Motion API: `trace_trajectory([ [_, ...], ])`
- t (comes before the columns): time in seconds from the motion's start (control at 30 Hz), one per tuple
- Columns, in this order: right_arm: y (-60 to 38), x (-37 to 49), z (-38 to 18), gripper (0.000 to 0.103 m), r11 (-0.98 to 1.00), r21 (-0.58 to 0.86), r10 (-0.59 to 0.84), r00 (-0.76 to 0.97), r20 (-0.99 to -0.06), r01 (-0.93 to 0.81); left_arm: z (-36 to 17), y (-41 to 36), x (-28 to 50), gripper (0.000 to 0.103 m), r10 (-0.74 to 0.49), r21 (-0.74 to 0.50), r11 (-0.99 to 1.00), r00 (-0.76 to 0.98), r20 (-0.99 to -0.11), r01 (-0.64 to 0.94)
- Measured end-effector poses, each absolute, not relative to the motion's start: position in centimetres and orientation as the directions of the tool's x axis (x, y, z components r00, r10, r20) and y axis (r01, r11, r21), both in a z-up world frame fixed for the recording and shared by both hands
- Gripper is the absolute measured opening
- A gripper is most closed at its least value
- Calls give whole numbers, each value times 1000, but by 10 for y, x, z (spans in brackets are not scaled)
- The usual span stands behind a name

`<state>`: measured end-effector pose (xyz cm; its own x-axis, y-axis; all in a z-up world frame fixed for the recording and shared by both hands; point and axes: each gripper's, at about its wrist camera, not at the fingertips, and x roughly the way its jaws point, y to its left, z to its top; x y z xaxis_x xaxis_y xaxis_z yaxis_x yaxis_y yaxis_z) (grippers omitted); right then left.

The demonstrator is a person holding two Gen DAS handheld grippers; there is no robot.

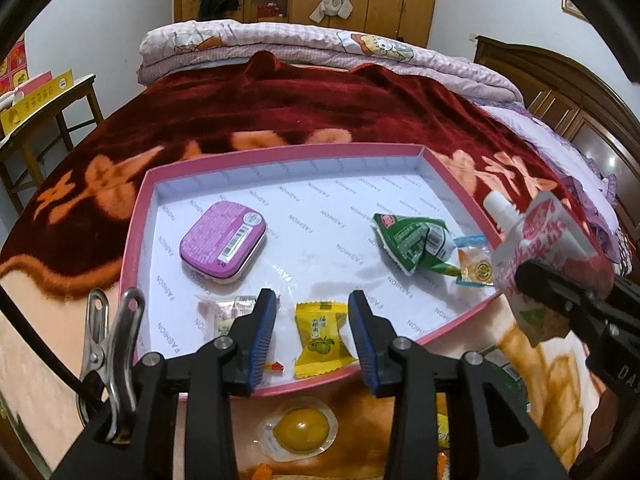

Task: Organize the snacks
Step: 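Carry the pouch toward the tray while the left gripper drops the yellow candy into it, then lower the pink pouch into the tray and open the right gripper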

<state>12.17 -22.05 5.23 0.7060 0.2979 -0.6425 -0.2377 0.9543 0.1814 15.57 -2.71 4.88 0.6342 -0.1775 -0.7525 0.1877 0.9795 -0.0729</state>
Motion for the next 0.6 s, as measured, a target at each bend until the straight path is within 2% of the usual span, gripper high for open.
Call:
trace_trajectory([
  [0.6, -208, 172, 46, 31, 966, 135, 253, 711, -656, -219, 40, -24, 159, 42, -186, -103, 980, 616, -765, 167],
])
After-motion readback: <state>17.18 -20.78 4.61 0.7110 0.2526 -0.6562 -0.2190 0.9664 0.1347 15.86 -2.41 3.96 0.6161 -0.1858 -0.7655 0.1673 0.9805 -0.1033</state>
